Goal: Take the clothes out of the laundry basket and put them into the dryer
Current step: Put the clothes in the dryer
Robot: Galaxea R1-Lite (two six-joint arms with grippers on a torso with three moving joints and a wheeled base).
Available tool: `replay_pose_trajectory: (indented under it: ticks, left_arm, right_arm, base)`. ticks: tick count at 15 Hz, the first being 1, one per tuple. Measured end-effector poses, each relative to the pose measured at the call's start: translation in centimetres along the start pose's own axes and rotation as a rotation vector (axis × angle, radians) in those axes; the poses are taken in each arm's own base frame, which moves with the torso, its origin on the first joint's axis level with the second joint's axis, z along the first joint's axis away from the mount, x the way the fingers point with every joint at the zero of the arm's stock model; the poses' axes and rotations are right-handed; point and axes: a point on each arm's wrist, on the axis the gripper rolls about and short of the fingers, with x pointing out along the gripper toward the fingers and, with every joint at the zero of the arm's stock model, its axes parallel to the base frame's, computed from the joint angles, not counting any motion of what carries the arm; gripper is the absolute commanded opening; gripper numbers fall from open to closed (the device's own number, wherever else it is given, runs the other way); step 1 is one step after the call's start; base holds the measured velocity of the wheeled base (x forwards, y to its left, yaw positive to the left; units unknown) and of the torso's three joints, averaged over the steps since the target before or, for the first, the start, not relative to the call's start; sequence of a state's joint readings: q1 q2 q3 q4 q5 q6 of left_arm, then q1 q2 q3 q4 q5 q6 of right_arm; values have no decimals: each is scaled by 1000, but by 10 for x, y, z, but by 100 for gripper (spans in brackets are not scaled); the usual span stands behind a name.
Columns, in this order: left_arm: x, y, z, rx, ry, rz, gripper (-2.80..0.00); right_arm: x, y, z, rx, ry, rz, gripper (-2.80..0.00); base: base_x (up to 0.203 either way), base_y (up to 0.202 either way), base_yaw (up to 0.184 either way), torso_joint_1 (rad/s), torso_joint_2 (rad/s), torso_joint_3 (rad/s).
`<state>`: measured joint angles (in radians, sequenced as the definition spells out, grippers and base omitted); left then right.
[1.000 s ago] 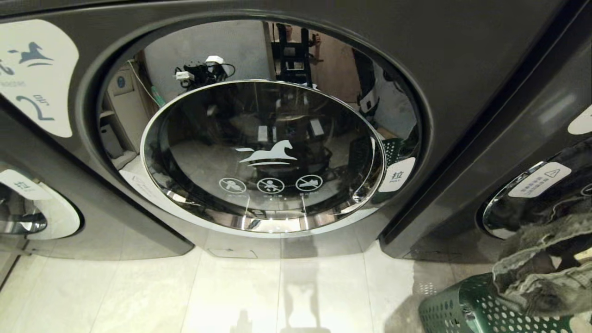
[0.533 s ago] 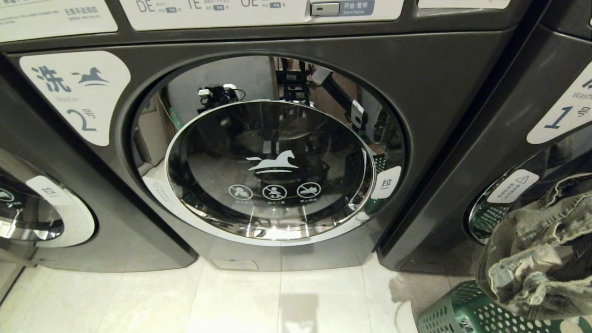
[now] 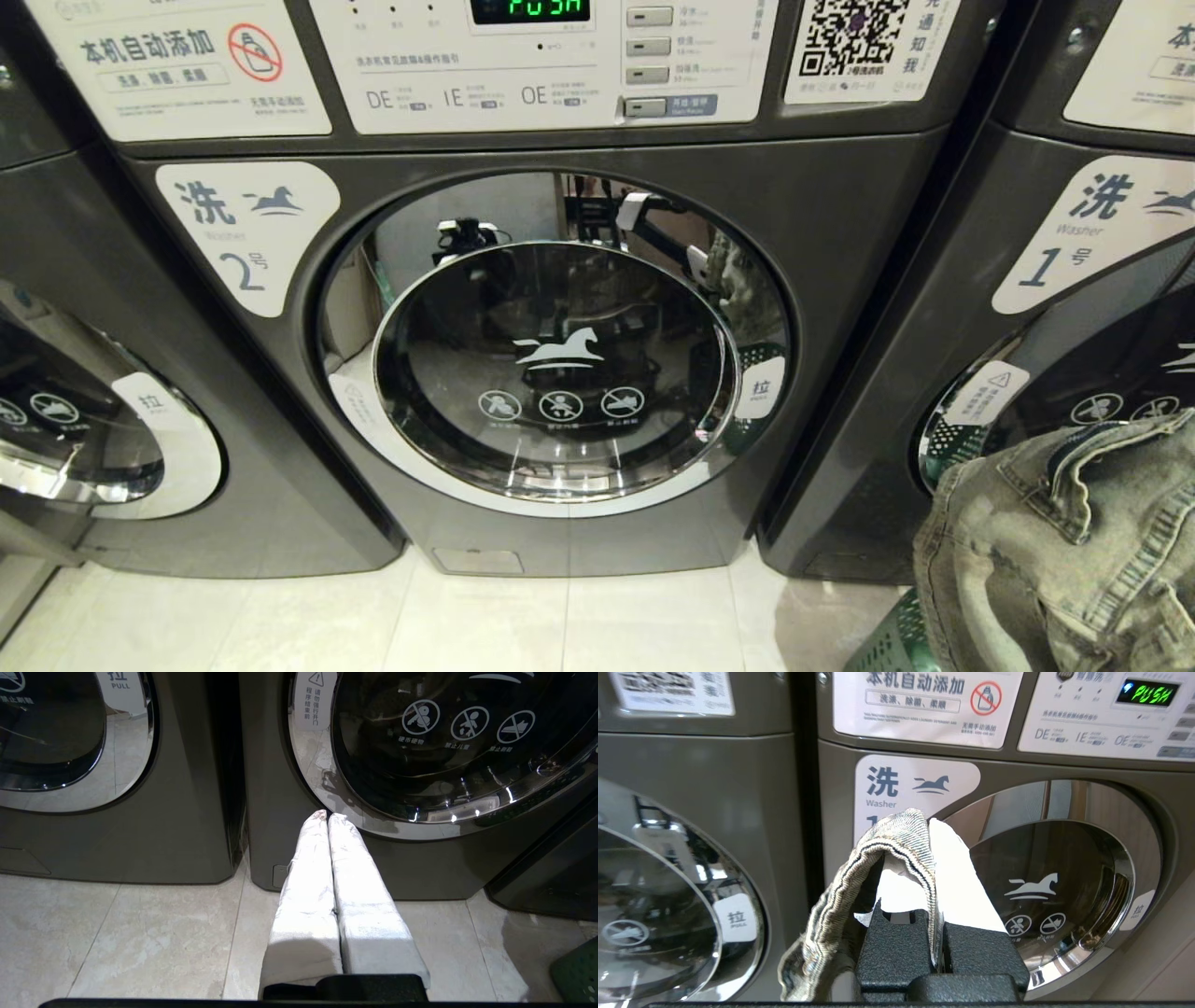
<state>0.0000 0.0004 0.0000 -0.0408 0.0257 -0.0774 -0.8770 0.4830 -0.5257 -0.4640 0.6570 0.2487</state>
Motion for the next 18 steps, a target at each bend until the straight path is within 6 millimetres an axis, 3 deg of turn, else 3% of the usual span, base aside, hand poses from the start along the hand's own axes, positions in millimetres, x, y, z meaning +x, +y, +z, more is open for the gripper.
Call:
replay_pose_trajectory:
  ticks: [6, 18]
  left_arm:
    - [0, 0, 0, 0, 0, 0, -280]
    - [0, 0, 0, -1, 0, 0, -280]
  right_arm:
    - [-4, 0, -15, 16, 40, 37, -280]
    - [-5, 0, -19, 10, 51, 49, -280]
  base:
    - [0, 0, 0, 10, -38, 168]
    - [0, 0, 0, 156, -439, -91]
